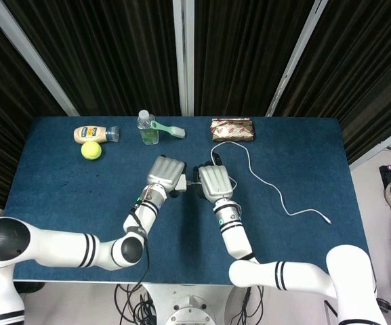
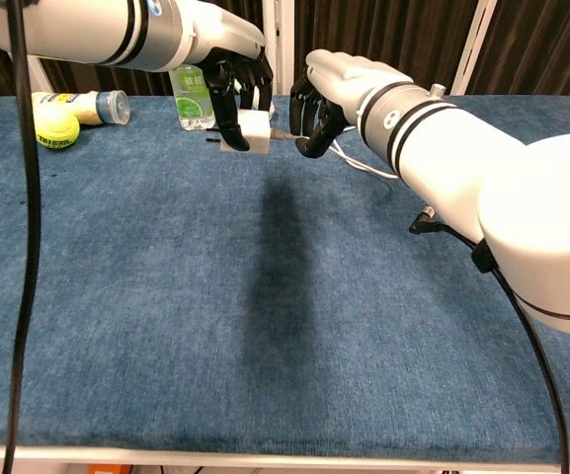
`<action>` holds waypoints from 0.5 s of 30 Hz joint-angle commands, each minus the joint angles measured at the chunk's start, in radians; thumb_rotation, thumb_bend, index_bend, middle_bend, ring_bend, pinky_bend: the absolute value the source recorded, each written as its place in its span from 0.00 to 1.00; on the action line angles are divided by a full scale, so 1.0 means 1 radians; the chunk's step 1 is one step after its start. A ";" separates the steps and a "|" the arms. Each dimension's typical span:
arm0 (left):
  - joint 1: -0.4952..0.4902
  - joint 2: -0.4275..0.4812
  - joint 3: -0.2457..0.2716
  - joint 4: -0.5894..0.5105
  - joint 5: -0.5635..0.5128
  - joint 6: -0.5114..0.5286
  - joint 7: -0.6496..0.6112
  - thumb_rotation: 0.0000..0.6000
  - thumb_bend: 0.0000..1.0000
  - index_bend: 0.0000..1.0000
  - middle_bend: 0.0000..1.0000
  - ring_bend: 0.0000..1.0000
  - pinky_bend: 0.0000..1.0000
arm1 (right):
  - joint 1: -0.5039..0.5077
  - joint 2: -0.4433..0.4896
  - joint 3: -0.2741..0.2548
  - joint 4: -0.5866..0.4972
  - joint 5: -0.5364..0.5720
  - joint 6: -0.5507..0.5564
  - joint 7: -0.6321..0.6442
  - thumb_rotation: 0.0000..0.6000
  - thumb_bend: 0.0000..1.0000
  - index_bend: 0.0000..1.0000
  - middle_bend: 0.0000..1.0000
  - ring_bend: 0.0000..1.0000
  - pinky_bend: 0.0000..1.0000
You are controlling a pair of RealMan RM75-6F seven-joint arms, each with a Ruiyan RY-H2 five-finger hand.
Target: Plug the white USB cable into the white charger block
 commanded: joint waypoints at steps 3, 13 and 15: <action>-0.004 -0.006 0.001 0.005 -0.005 0.003 0.003 1.00 0.21 0.44 0.47 0.36 0.24 | 0.000 -0.004 0.001 0.001 -0.003 -0.001 0.002 1.00 0.37 0.58 0.45 0.27 0.00; -0.007 -0.013 0.002 0.011 -0.013 0.006 0.006 1.00 0.21 0.44 0.47 0.36 0.24 | 0.001 -0.014 0.003 0.003 -0.010 0.003 0.002 1.00 0.39 0.59 0.44 0.27 0.00; -0.004 -0.012 0.003 0.010 -0.008 0.005 0.004 1.00 0.21 0.44 0.47 0.36 0.24 | -0.001 -0.013 0.000 0.001 -0.009 0.002 -0.001 1.00 0.38 0.58 0.44 0.27 0.00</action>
